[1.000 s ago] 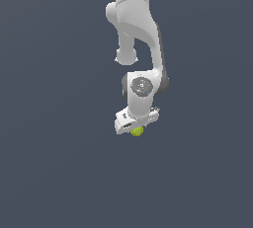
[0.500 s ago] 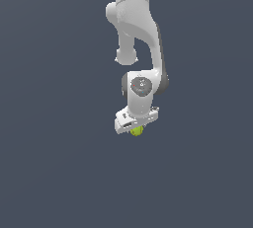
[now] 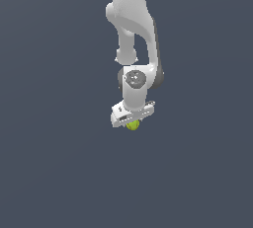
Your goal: Pick up the object and move it to a goal position.
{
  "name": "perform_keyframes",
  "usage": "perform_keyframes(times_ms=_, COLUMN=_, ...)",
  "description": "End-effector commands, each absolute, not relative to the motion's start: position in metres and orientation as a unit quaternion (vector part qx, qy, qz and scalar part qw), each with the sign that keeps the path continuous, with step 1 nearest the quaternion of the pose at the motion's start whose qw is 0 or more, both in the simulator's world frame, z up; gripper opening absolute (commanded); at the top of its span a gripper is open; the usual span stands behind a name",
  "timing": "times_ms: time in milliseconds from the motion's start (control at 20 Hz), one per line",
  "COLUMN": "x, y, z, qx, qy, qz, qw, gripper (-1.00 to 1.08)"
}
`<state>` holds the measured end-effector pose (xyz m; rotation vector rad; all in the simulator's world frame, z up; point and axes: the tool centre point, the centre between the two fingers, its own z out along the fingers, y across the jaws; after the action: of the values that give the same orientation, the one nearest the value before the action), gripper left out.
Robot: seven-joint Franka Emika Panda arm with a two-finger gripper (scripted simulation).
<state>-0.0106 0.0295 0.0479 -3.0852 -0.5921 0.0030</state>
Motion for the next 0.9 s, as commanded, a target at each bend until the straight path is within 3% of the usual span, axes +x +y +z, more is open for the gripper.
perform_keyframes(times_ms=0, x=-0.022, y=0.022, z=0.052, qx=-0.982, qy=-0.188, qz=0.000, qw=0.000, gripper=-1.00)
perform_keyframes(times_ms=450, x=-0.069, y=-0.009, z=0.063, qx=-0.982, qy=-0.188, qz=0.000, qw=0.000, gripper=-1.00)
perform_keyframes(times_ms=850, x=-0.090, y=-0.024, z=0.069, qx=-0.982, qy=-0.188, qz=0.000, qw=0.000, gripper=-1.00)
